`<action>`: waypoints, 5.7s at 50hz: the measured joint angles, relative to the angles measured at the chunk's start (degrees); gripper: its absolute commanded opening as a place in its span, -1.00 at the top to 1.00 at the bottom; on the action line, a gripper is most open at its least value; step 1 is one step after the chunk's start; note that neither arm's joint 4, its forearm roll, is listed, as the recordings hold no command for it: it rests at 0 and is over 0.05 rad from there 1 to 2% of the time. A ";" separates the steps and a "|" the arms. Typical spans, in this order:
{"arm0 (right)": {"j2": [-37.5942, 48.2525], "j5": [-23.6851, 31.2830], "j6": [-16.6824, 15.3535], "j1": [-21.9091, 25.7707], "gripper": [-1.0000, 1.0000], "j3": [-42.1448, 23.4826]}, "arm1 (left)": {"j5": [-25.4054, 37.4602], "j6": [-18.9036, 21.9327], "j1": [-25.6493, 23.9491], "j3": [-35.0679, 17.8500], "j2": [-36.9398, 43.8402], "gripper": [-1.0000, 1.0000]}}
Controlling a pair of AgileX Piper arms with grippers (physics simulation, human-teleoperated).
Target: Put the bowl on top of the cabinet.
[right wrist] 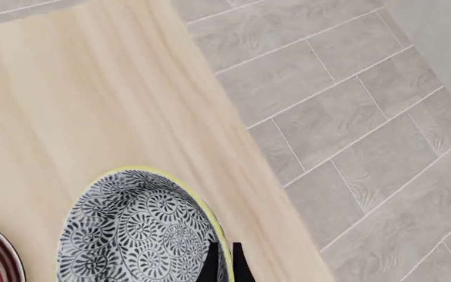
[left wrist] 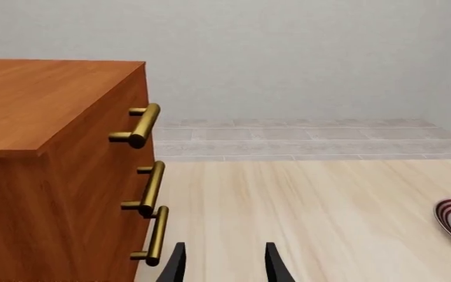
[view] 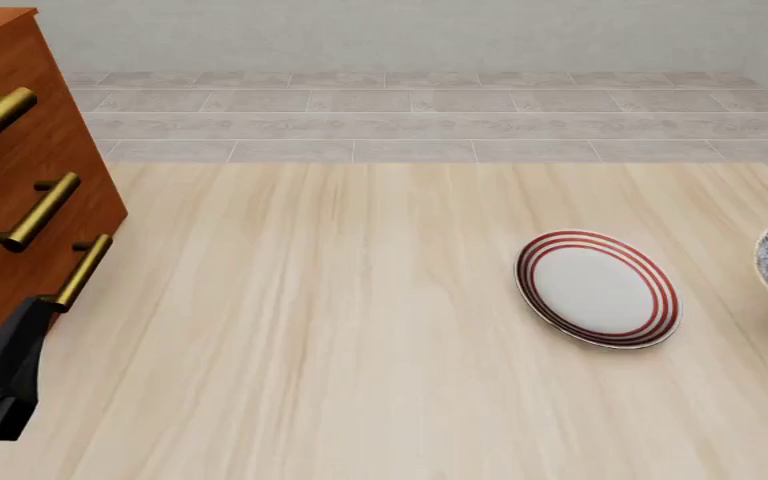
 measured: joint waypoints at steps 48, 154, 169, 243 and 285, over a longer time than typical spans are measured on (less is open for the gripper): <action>-24.25 2.85 12.90 22.15 1.00 6.09 | 3.22 1.04 -0.09 -1.87 -1.58 -1.00; -18.04 -6.70 17.47 63.16 1.00 4.54 | 6.31 2.74 -4.12 -7.57 -0.19 -1.00; -16.97 -7.38 17.28 63.84 1.00 4.72 | 2.98 3.13 -11.88 -14.57 8.00 -1.00; -17.60 -7.06 15.88 66.48 1.00 5.76 | -14.23 -6.59 -35.05 -45.99 70.84 -1.00; -17.87 -6.86 16.24 67.85 1.00 6.44 | -14.89 -11.76 -37.60 -54.35 87.59 -1.00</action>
